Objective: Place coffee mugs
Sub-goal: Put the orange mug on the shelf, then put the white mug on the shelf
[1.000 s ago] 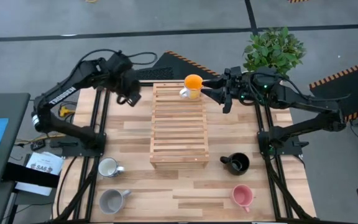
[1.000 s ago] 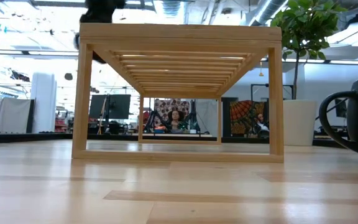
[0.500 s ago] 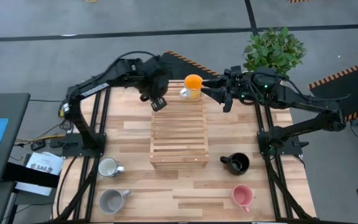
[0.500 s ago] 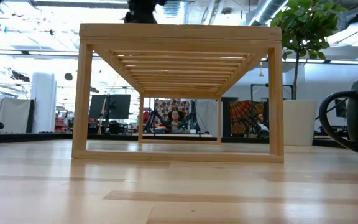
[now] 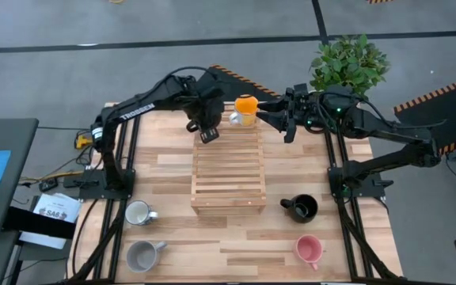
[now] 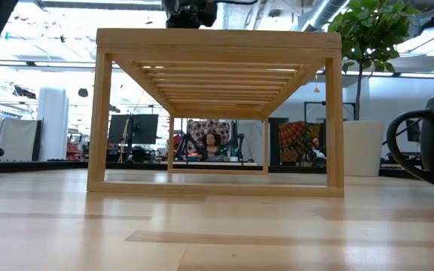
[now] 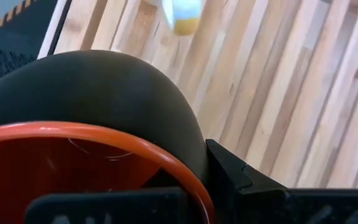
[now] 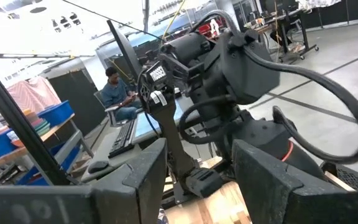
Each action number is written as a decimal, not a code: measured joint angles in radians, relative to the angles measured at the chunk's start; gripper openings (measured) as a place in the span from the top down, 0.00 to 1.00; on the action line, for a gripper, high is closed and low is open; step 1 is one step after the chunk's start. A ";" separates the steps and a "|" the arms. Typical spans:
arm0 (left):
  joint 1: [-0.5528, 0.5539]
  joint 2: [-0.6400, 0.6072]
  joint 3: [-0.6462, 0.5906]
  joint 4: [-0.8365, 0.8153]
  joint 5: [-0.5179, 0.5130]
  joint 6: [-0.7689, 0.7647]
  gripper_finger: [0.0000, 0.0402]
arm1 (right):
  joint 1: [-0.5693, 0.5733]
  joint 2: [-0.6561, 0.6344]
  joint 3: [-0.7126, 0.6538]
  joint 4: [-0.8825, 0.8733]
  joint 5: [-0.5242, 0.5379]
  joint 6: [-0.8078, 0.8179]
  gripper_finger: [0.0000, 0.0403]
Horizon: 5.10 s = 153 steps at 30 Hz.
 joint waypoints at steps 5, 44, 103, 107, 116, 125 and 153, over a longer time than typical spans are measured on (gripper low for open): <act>0.008 0.034 -0.001 -0.009 -0.003 0.012 0.97 | 0.000 0.000 0.000 0.000 0.000 -0.001 0.48; 0.009 0.056 0.042 0.014 -0.005 0.016 0.62 | 0.000 0.000 0.000 0.008 0.001 -0.002 0.48; -0.289 -1.008 -0.790 0.995 -0.039 -0.077 0.62 | -0.001 0.000 0.000 -0.014 0.000 0.026 0.48; -0.293 -1.012 -0.789 0.870 -0.033 -0.237 0.62 | 0.005 0.000 0.000 -0.029 0.000 0.025 0.48; -0.534 -0.944 -0.789 0.226 0.091 -0.527 0.67 | 0.006 0.000 0.000 -0.031 0.000 0.026 0.48; -0.937 -0.891 -0.930 -0.010 -0.052 -0.688 0.71 | 0.006 0.000 0.000 -0.035 0.000 0.026 0.48; -1.140 -0.892 -1.375 0.259 -0.092 -0.902 0.75 | 0.005 0.005 0.000 -0.124 0.001 0.017 0.48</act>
